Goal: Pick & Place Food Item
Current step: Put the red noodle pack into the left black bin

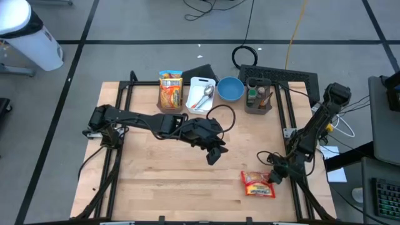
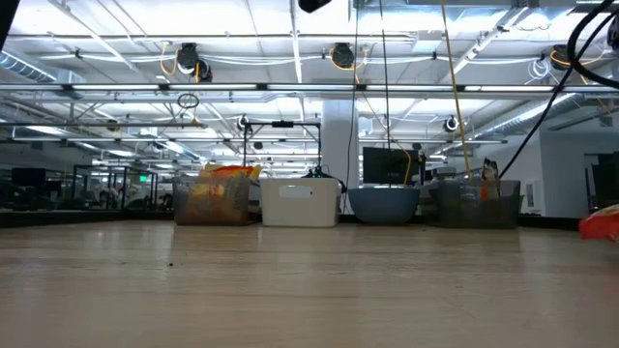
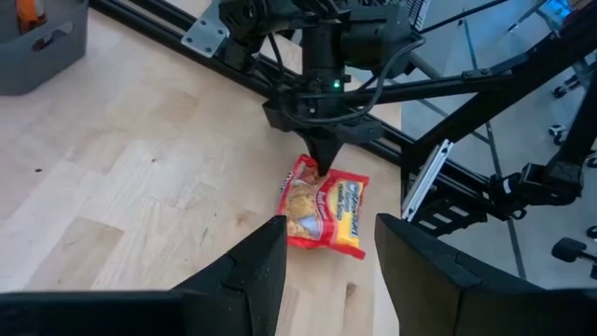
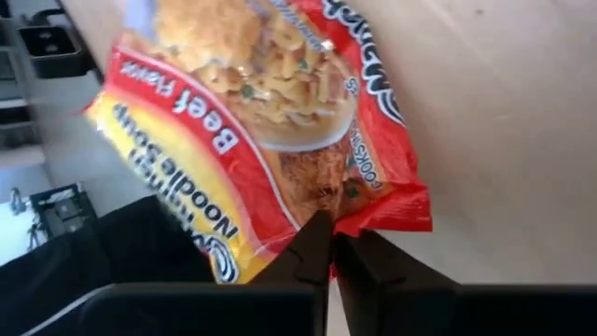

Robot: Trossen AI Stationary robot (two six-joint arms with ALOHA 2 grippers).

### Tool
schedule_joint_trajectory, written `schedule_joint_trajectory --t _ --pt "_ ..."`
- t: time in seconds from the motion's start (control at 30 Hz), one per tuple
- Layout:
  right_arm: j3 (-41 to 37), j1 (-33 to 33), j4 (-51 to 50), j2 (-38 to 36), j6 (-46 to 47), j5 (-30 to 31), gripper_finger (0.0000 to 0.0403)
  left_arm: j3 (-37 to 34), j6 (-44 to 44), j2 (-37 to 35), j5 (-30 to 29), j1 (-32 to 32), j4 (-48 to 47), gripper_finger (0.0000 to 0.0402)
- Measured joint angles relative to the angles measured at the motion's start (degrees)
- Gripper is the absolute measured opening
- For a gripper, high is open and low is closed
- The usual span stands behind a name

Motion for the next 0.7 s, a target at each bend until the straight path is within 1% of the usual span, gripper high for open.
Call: schedule_joint_trajectory --t 0.13,0.23,0.33,0.47,0.57,0.7 --pt "0.19 0.00 -0.05 -2.25 -1.19 0.35 0.0004 0.00 0.03 0.00 0.00 0.25 0.00 0.0170" --pt "1.50 -0.21 -0.42 -3.80 -3.86 2.33 0.0002 0.00 0.39 0.00 0.02 0.49 0.00 0.0170" --pt "3.82 -1.94 -1.68 -4.74 -7.58 3.84 0.0001 0.00 0.61 0.00 0.02 0.68 0.02 0.0170" --pt "9.63 -6.14 -5.98 -4.94 -16.15 4.46 0.0001 0.00 1.11 0.00 0.07 1.25 0.00 0.0170" --pt "15.40 -9.76 -11.92 -4.92 -24.14 3.47 0.0001 0.00 1.31 0.00 0.64 1.99 0.02 0.0170" --pt "23.29 -15.01 -21.58 -4.92 -33.64 -0.61 0.0000 0.00 1.44 0.00 5.78 3.71 0.08 0.0170"
